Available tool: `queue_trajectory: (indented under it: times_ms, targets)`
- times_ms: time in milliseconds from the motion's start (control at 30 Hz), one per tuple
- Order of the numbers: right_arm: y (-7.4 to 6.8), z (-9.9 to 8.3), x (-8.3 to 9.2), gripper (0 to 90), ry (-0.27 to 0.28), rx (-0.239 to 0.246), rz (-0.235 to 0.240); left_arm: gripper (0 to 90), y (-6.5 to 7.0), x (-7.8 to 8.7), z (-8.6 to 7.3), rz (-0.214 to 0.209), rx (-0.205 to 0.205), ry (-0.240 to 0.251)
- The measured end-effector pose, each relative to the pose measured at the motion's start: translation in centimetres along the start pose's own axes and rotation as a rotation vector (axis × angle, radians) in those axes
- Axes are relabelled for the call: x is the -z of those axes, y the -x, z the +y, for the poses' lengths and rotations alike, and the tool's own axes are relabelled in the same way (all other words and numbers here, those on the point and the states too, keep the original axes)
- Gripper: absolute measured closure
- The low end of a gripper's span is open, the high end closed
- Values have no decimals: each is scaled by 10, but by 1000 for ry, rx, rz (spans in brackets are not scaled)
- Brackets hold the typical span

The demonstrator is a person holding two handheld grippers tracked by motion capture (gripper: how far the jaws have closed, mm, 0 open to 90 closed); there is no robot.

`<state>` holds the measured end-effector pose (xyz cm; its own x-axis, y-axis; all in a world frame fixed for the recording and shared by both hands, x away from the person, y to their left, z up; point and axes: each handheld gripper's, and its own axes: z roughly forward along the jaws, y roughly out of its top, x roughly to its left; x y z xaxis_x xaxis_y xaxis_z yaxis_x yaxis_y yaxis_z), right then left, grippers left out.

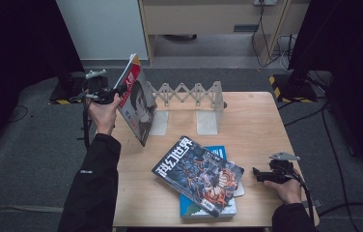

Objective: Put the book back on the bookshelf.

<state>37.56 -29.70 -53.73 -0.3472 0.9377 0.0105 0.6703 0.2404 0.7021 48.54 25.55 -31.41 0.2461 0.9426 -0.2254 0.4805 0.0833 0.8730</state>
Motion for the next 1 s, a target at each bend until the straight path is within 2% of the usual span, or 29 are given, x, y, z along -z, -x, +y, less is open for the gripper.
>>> queue_trajectory:
  times_ms: [133,233,400,733,867,1000]
  targets:
    - [0,0,0,58,-1,1,2,859,2,-2,-6,17,-20,2]
    - [0,0,0,58,-3,6,4,858,3,-3,-9,27,-19,9]
    - [0,0,0,58,-2,6,4,858,5,-6,-14,44,-45,-11]
    - [0,0,0,57,0,11,4,850,3,-8,-21,30,-38,-7]
    - [0,0,0,58,-2,12,5,806,5,-10,-20,15,-29,28]
    - [0,0,0,58,-1,11,5,816,8,-13,-18,24,-26,36]
